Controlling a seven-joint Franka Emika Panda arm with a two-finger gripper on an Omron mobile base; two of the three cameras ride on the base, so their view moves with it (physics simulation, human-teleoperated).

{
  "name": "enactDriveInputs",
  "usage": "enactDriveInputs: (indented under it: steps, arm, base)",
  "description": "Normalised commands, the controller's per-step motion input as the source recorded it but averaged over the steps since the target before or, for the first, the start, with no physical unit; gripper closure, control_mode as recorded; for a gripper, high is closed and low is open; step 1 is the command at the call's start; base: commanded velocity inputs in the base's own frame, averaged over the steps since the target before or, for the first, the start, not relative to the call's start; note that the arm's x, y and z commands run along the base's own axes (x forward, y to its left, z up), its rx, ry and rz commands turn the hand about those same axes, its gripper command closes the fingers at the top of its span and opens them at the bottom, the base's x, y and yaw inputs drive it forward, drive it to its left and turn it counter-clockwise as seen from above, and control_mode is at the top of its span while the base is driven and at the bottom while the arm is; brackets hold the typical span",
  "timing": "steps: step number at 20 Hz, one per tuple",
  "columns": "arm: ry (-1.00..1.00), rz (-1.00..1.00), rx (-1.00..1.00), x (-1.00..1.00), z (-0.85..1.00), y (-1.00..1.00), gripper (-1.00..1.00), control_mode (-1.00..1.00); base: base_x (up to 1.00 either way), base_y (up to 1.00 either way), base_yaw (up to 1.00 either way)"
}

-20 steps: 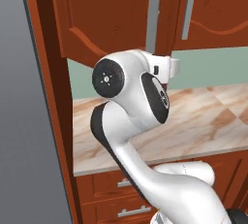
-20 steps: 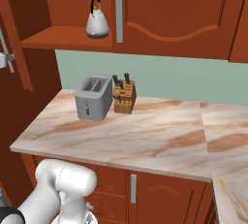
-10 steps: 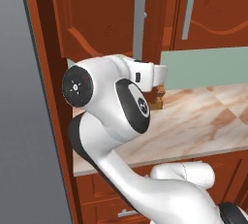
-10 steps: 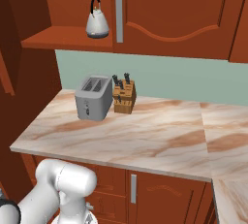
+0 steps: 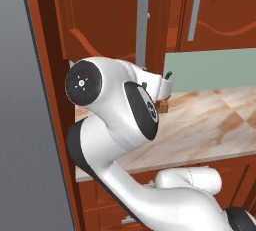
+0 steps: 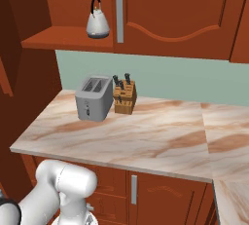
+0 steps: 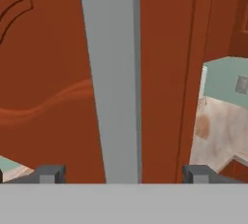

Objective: Open the cabinet, pick the kettle from the cabinet, and place it in the sink.

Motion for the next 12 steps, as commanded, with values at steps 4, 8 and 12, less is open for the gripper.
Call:
enactDriveInputs:
  steps: [4,8,12]
  arm:
    - [-0.01,0.01,0.21,-0.41,-0.04,0.00,-1.00,-1.00]
    - [-0.05,0.06,0.21,-0.50,-0.03,-0.03,-1.00,-1.00]
    - [-0.07,0.12,0.20,-0.41,0.00,-0.28,-1.00,-1.00]
  base:
    - [0.00,0.00,0.00]
    - [0.00,0.00,0.00]
    - [0.00,0.00,0.00]
